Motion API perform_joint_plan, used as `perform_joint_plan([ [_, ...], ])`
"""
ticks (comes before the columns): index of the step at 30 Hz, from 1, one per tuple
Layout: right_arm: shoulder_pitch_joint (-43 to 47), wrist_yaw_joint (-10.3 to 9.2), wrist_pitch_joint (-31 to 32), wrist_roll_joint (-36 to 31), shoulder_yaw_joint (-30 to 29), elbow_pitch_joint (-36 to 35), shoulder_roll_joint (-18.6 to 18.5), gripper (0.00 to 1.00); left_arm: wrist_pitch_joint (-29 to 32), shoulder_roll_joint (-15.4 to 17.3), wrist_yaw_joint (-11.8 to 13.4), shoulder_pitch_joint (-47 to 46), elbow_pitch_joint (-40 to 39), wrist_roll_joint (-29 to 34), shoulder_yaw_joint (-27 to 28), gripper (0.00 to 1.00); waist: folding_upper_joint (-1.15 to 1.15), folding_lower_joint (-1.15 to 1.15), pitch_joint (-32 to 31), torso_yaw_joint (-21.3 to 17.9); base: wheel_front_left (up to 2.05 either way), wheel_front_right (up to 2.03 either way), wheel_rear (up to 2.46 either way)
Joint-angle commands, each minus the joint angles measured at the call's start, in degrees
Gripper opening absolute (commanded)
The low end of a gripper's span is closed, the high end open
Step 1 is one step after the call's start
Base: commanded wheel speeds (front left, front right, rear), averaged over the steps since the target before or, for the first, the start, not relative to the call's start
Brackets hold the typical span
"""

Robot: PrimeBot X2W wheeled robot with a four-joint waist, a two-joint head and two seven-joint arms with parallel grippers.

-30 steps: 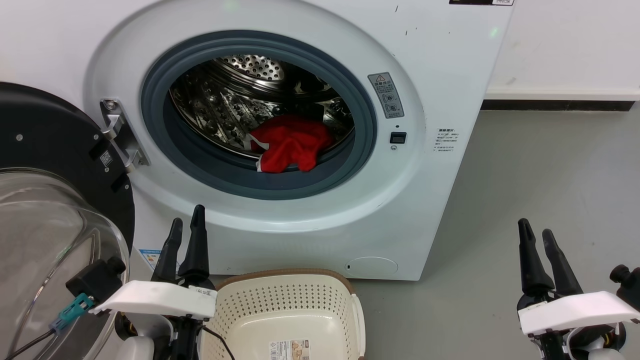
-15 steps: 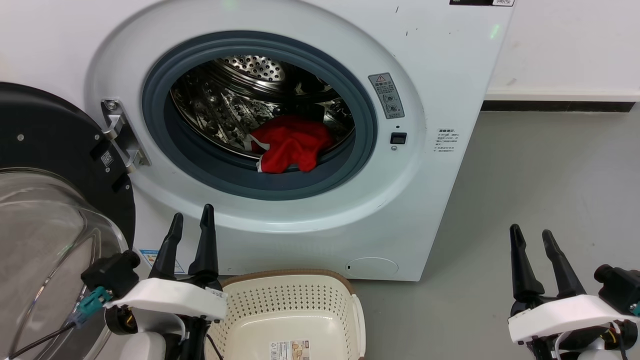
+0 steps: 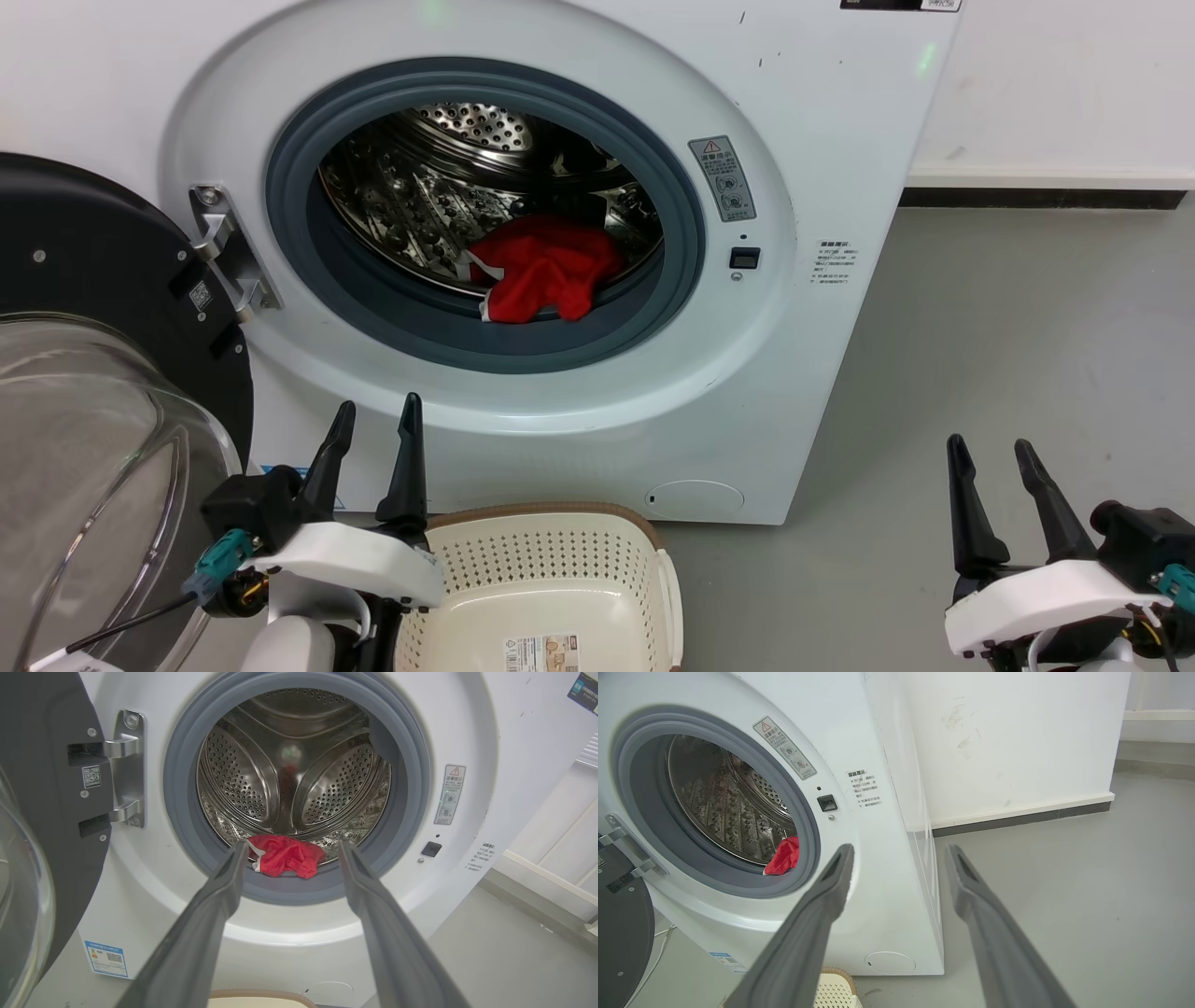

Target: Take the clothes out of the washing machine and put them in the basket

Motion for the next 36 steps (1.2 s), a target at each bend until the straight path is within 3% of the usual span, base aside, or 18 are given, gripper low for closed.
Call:
perform_joint_plan([
  [1,0.0,-0.01,-0.5,-1.3,0.0,-0.2,0.0,1.0,-0.4,0.1,0.2,-1.1,0.0,1.4,-0.1,1.0,0.0,0.0,0.0,0.0,0.0,0.0,0.0],
  [36,0.3,-0.02,-2.3,-18.1,-0.1,2.0,0.1,1.0,-4.7,0.0,1.3,-2.4,3.6,17.6,-0.9,1.0,0.0,0.0,0.1,0.3,0.0,0.0,0.0],
])
